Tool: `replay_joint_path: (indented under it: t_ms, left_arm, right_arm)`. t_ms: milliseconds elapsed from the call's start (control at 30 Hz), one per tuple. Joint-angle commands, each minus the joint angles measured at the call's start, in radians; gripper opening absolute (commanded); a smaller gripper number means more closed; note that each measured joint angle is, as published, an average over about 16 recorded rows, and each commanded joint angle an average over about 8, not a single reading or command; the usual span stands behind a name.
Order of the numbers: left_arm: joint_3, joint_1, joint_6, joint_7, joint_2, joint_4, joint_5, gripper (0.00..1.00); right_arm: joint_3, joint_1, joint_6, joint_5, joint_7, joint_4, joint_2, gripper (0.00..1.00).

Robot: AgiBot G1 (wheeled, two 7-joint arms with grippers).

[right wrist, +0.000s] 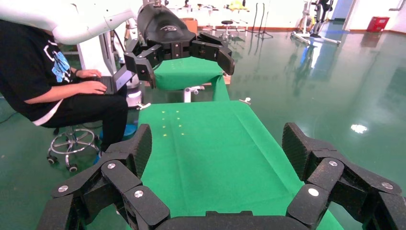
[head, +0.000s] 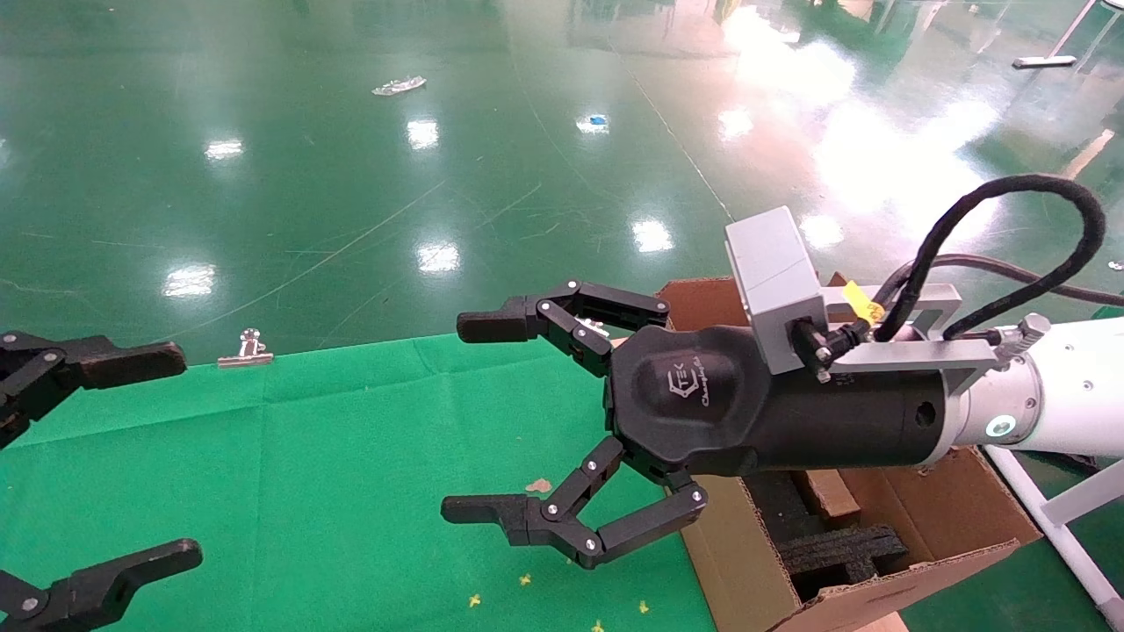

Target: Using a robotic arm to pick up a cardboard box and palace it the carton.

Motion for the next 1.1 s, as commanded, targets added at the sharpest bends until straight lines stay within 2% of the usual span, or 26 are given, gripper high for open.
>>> replay_joint_path:
  t_ms: [33,1100]
  left_arm:
    - [0.000,0.000,0.000,0.000,0.000,0.000,0.000,1.00]
    - [0.000,0.000,0.000,0.000,0.000,0.000,0.000,1.00]
  right_arm:
    - [0.000,0.000,0.000,0.000,0.000,0.000,0.000,1.00]
    - [-0.001,0.001,0.000,-0.001,0.000,-0.001,0.000,1.00]
